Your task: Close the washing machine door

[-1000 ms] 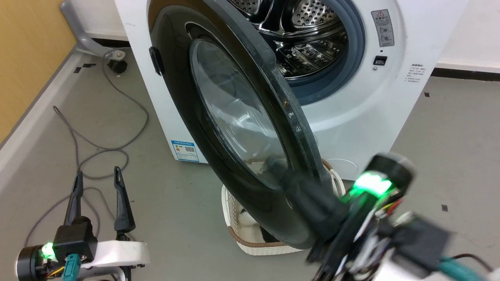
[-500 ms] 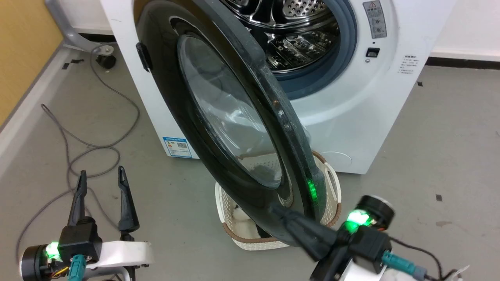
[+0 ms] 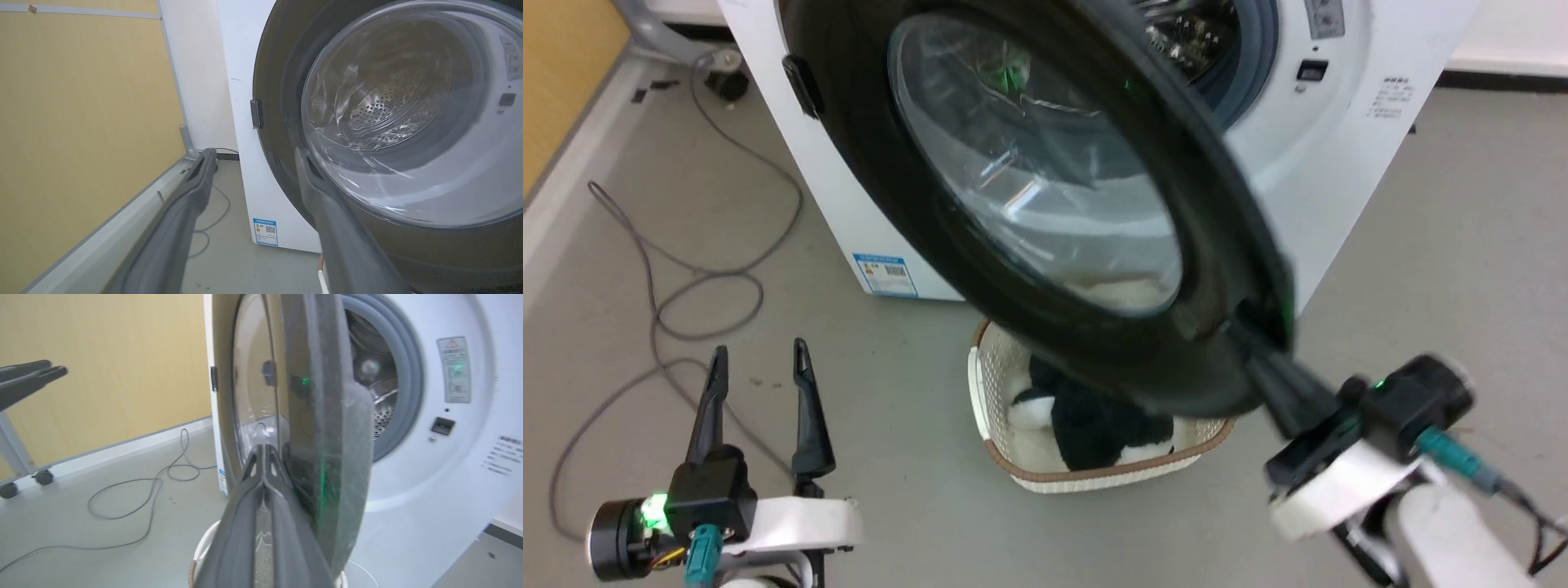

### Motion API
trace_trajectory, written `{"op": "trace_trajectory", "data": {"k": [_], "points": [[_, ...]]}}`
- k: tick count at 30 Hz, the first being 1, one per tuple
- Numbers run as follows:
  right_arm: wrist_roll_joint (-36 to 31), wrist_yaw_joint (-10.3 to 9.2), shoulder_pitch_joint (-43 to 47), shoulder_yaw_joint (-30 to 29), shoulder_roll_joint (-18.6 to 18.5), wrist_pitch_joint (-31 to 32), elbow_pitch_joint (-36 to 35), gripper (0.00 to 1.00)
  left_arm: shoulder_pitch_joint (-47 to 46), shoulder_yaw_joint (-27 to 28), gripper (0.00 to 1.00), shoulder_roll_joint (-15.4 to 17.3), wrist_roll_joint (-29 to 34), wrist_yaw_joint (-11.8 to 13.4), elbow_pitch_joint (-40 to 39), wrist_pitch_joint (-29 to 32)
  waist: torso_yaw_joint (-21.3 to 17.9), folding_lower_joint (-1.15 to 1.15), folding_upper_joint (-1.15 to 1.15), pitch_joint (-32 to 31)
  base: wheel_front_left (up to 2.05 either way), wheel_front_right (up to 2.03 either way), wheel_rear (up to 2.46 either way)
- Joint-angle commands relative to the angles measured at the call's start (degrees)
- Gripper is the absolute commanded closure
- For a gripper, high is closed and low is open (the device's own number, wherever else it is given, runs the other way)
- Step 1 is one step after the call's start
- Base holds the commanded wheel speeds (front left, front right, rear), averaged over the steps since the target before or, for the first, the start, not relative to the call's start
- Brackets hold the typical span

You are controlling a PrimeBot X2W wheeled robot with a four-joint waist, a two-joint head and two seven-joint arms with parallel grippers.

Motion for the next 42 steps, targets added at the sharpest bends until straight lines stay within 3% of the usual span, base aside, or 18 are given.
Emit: {"op": "trace_trajectory", "data": {"k": [1,11,21,32,42], "points": [[-0.5,-0.1,-1.5,-1.5,0.4,-0.3,1.0,1.0,-1.2,0.0,0.0,-0.2,0.5,-0.2,-0.1,-0.2,0.1,0.0,0.0,1.1,0.0,0.0,0.0],[-4.6,-0.1,-12.6,-10.2,1.5,-0.3,7.4,1.0,-5.1,-0.6,0.0,-1.4,1.0,-0.9,-0.8,-0.2,0.6,0.0,0.0,8.6,0.0,0.0,0.0],[-7.4,-0.1,-25.8,-16.5,-1.6,-0.3,14.4,1.0,-9.4,-1.4,0.0,-2.2,1.4,-1.1,-1.9,-0.2,2.8,0.0,0.0,15.5,0.0,0.0,0.0],[-9.4,-0.1,-34.4,-17.5,-3.1,-0.3,21.9,1.0,-10.7,-1.2,0.0,-2.7,1.4,-0.9,-2.3,-0.2,3.6,0.0,0.0,17.9,0.0,0.0,0.0],[-11.8,-0.1,-37.2,-21.4,-2.2,-0.3,25.9,1.0,-11.1,-1.2,0.0,-2.9,1.5,-0.7,-2.4,-0.2,3.9,0.0,0.0,18.3,0.0,0.0,0.0]]}}
